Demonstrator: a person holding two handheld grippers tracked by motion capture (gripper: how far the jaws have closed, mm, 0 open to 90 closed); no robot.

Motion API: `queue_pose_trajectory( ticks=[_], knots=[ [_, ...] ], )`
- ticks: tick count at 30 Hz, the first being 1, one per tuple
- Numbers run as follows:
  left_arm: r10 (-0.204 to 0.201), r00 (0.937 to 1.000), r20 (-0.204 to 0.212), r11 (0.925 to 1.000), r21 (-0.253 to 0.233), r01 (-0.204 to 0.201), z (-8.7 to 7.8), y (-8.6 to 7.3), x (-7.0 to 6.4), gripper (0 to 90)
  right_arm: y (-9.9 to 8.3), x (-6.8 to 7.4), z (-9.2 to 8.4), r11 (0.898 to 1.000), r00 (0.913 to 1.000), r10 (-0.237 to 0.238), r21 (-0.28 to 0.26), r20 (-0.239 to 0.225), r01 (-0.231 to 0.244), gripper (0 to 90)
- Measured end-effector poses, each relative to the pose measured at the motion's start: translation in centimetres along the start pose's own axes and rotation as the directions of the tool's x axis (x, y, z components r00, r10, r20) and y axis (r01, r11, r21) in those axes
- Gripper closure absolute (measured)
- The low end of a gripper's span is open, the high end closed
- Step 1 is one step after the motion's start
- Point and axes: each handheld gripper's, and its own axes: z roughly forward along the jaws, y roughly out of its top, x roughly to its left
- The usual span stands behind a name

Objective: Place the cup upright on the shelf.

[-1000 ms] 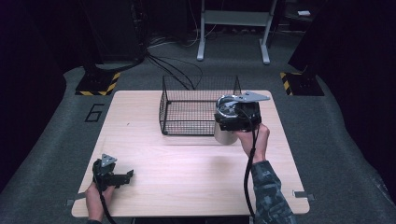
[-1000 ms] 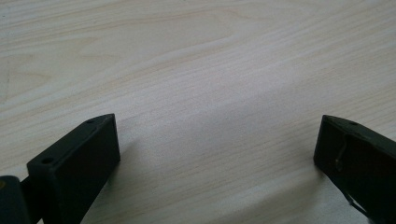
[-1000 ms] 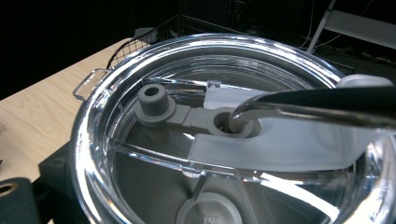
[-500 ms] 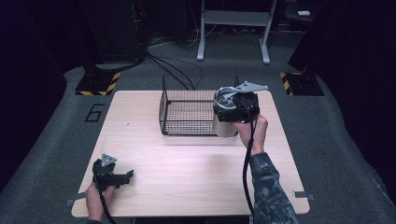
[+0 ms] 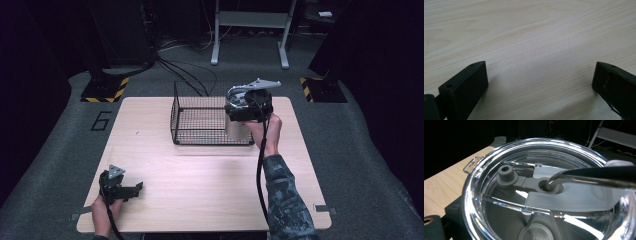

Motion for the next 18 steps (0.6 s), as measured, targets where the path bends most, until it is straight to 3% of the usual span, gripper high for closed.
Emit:
queue_pose_trajectory(
  ticks=[18],
  knots=[
    [-0.003,1.0,0.0,1.0,0.0,0.003,0.0,0.0,0.0,0.3,2.1,-0.6,2.2,1.0,0.9999,-0.015,0.014,0.005,0.015,3.5]
  ],
)
